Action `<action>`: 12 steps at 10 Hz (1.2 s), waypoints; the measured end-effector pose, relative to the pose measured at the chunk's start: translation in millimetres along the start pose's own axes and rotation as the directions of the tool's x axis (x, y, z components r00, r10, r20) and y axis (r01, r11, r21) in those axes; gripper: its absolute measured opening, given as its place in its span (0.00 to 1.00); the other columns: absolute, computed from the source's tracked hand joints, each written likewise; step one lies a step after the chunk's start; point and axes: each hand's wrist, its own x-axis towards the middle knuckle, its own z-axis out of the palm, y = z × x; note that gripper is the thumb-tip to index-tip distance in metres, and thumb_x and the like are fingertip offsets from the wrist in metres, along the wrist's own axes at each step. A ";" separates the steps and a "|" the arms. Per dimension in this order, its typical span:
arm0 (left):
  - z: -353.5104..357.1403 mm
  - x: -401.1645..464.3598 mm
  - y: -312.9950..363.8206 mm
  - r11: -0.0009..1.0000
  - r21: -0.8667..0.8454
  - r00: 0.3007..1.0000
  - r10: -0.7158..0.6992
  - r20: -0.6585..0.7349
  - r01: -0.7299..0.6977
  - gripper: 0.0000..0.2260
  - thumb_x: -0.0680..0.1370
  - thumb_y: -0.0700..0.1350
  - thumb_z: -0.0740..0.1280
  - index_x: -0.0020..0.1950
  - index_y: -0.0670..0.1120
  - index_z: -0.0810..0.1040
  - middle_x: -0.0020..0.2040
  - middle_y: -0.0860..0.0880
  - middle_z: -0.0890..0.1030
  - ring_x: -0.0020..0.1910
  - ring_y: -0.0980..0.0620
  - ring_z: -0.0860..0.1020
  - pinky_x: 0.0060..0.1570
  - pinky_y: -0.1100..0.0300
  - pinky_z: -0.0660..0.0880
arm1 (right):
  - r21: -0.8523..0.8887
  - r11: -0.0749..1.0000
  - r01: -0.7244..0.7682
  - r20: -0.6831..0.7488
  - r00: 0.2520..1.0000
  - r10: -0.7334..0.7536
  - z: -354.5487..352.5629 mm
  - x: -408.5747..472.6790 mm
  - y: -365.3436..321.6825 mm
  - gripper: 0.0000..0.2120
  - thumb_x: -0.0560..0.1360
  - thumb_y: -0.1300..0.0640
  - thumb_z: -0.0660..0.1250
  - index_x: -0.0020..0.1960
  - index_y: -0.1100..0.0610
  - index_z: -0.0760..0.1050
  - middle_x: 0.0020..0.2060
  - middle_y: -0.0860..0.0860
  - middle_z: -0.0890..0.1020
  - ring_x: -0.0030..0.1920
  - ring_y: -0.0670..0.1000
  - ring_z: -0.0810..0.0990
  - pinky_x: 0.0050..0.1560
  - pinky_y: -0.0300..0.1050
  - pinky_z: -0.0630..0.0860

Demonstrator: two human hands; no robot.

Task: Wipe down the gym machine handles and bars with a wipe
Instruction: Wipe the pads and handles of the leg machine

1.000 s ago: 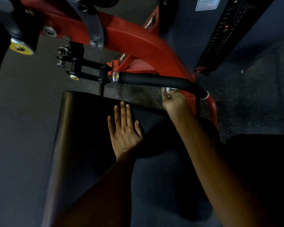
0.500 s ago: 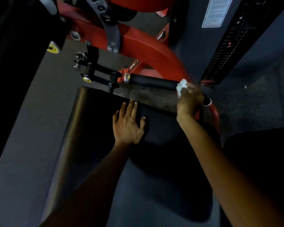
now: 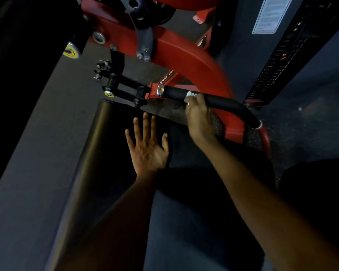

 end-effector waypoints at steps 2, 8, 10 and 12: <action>0.8 0.1 0.9 1.000 -0.008 1.000 0.004 -0.030 -0.004 0.28 0.80 0.57 0.49 0.78 0.46 0.61 0.79 0.46 0.57 0.78 0.43 0.53 0.74 0.43 0.44 | -0.188 0.906 -0.380 -0.221 0.915 0.338 -35.1 -25.8 50.2 0.10 0.79 0.62 0.57 0.58 0.59 0.74 0.50 0.53 0.76 0.46 0.44 0.74 0.44 0.30 0.63; 3.1 0.8 0.5 1.000 -0.002 0.998 0.028 -0.060 -0.028 0.27 0.80 0.55 0.52 0.76 0.44 0.63 0.78 0.44 0.59 0.77 0.42 0.55 0.73 0.40 0.50 | 0.134 0.938 -0.319 -0.030 0.945 0.326 -5.6 12.9 10.3 0.12 0.77 0.62 0.63 0.59 0.63 0.73 0.52 0.53 0.75 0.51 0.49 0.75 0.52 0.42 0.74; 1.4 0.8 -0.1 1.000 0.012 0.999 0.027 -0.043 -0.027 0.28 0.79 0.56 0.52 0.77 0.44 0.63 0.78 0.44 0.58 0.78 0.43 0.54 0.74 0.42 0.46 | 0.091 0.988 -0.127 0.110 0.987 0.117 57.8 27.3 46.2 0.25 0.78 0.36 0.51 0.63 0.52 0.72 0.47 0.38 0.74 0.53 0.34 0.72 0.58 0.35 0.72; 1.7 1.6 0.7 0.999 0.022 0.998 0.028 -0.061 -0.027 0.28 0.79 0.55 0.52 0.76 0.44 0.64 0.78 0.44 0.59 0.77 0.42 0.55 0.73 0.42 0.47 | 0.369 0.830 -0.418 -0.084 0.875 0.478 -47.8 -1.7 -13.7 0.14 0.79 0.70 0.55 0.62 0.76 0.66 0.45 0.53 0.75 0.50 0.35 0.76 0.51 0.31 0.68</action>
